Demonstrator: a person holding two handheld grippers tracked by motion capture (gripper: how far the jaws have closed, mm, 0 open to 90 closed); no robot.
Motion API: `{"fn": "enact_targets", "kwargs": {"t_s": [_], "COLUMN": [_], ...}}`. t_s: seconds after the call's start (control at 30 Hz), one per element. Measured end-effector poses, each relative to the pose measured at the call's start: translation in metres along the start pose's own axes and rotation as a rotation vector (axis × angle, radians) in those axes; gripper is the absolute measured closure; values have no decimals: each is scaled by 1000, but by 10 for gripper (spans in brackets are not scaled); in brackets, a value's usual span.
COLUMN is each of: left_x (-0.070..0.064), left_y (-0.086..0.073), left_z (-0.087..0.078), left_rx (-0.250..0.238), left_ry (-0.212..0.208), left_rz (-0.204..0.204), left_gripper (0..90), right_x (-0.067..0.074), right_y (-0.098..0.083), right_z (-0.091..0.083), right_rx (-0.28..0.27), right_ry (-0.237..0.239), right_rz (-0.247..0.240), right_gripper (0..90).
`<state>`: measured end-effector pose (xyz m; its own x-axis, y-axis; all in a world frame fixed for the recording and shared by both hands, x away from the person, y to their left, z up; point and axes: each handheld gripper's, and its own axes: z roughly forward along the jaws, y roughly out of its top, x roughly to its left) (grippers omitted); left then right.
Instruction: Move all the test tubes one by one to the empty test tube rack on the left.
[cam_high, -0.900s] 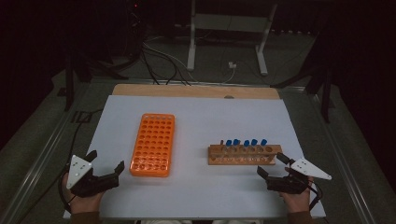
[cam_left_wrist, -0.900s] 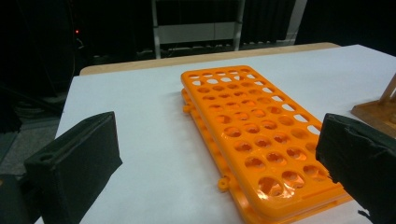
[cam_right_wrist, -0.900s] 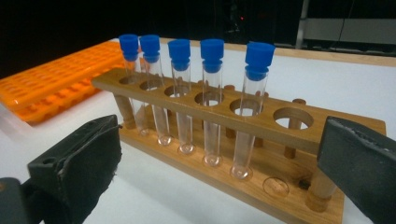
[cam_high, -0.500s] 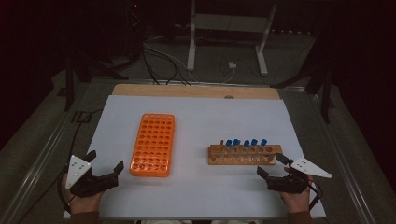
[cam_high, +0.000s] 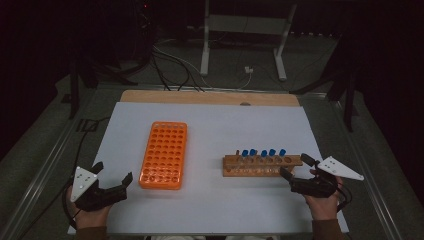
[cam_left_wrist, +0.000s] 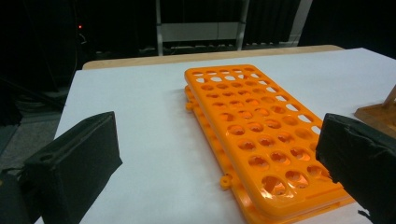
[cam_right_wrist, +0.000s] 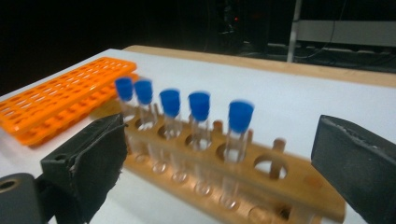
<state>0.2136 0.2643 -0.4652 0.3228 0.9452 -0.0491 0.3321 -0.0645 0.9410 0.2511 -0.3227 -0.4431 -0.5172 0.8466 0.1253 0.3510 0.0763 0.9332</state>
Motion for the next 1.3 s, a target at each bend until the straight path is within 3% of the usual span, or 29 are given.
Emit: {"fn": "enact_targets", "kwargs": {"t_s": [0.17, 0.33, 0.43, 0.6, 0.87, 1.3], "left_x": [0, -1, -1, -1, -1, -1], "left_y": [0, 0, 0, 0, 0, 0], "left_z": [0, 1, 2, 2, 3, 3], "left_rx": [0, 3, 3, 7, 10, 10], "left_ry": [-3, -7, -8, -8, -10, -10], "left_rz": [1, 5, 4, 5, 5, 5], "left_gripper": [4, 3, 4, 4, 4, 4], "right_x": [-4, -16, -18, -16, -16, -14], "right_y": [11, 16, 16, 16, 12, 3], "right_z": [4, 18, 21, 26, 36, 50], "right_rx": [-8, 42, 58, 81, 125, 188], "right_ry": [-16, -17, -15, -36, -4, -11], "right_rz": [-16, 8, -5, -28, -29, -31], "right_gripper": [60, 113, 172, 406, 608, 724]}}
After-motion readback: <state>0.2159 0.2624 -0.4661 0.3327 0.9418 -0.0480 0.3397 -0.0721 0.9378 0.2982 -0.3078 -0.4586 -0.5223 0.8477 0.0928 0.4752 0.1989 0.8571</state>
